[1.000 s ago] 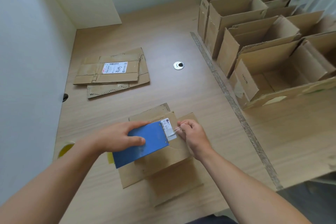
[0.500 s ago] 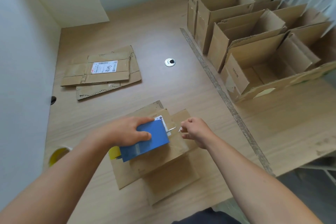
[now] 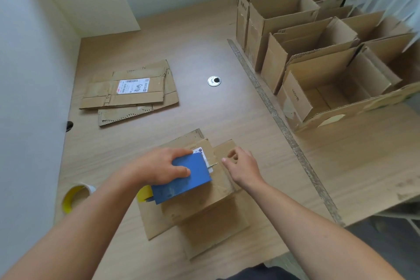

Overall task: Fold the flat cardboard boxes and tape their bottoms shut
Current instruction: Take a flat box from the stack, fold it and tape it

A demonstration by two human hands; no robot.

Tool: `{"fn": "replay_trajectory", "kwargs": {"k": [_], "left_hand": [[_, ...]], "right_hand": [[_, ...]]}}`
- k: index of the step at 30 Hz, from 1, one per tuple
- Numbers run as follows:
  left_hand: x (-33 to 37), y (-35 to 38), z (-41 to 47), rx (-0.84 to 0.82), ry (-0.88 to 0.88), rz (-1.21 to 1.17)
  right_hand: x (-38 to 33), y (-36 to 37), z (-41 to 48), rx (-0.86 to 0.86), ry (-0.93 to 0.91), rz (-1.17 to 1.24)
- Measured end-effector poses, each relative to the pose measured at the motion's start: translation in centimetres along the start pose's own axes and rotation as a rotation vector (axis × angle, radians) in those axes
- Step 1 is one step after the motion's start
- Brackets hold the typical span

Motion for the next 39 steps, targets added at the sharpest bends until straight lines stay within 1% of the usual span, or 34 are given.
{"fn": "replay_trajectory", "kwargs": {"k": [1,2,4,5,9,13,16,19,21,23,26,28,30,31,33,34,35,37,38,39], "left_hand": [[0.0,0.0,0.0,0.001,-0.001,0.002],[0.0,0.1,0.1,0.004,-0.001,0.004],[0.1,0.0,0.2,0.011,0.004,0.008],[0.1,0.0,0.2,0.014,0.008,0.011],[0.1,-0.1,0.0,0.019,0.022,0.017],[-0.4,-0.6,-0.6,0.01,0.053,-0.023],[-1.5,-0.8,-1.5,-0.012,0.062,-0.041],[-3.7,-1.0,-3.0,-0.025,0.04,-0.04],[-5.8,-1.2,-4.2,-0.027,0.021,-0.055],[-7.6,-1.0,-5.2,-0.032,0.016,-0.117],[-8.4,0.1,-5.7,-0.045,0.027,-0.198],[-8.5,0.8,-5.3,-0.017,0.018,-0.172],[-8.8,1.1,-5.0,0.017,0.008,-0.161],[-9.1,1.2,-5.0,0.029,0.007,-0.162],[-9.6,1.5,-5.1,0.04,0.012,-0.162],[-9.8,1.5,-5.2,0.045,0.018,-0.16],[-9.9,1.6,-5.2,0.05,0.024,-0.16],[-9.8,1.6,-5.4,0.055,0.036,-0.184],[-9.7,1.6,-5.3,0.053,0.041,-0.195],[-9.7,1.6,-5.3,0.049,0.044,-0.196]], "right_hand": [[-0.6,0.2,-0.1,0.003,-0.053,-0.017],[-1.0,0.6,-0.2,-0.027,-0.066,-0.009],[-1.4,1.8,-0.4,-0.103,-0.056,-0.02],[-1.4,2.3,-0.6,-0.115,-0.048,-0.045],[-1.0,2.8,-1.1,-0.014,-0.05,-0.043],[-0.8,2.8,-1.2,0.022,-0.07,-0.04],[-0.7,3.2,-1.3,-0.016,-0.078,-0.066],[-0.6,3.5,-1.0,-0.071,-0.078,-0.031],[-0.7,3.5,-0.9,-0.064,-0.082,-0.021],[-1.0,3.5,-1.0,-0.048,-0.083,-0.018],[-1.5,3.4,-1.5,-0.029,-0.089,-0.016],[-2.4,2.8,-1.8,0.054,-0.129,-0.145],[-4.1,2.1,-2.9,0.2,-0.209,-0.355],[-5.4,2.2,-3.7,0.258,-0.288,-0.438],[-7.4,3.3,-5.3,0.291,-0.496,-0.539],[-7.9,4.2,-5.8,0.257,-0.598,-0.561],[-7.7,5.2,-6.1,0.169,-0.653,-0.58],[-6.7,6.8,-6.1,-0.027,-0.654,-0.659],[-6.1,7.0,-5.8,-0.063,-0.637,-0.706],[-5.7,7.0,-5.6,-0.064,-0.629,-0.734]]}}
Point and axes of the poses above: each hand's wrist, its own z-axis towards the middle knuckle, its own y-axis out of the palm, x = y × z, the point moved 8 cm from there along z, towards the middle knuckle, and after that the axes turned 3 degrees about -x, right-handed, at the moved point
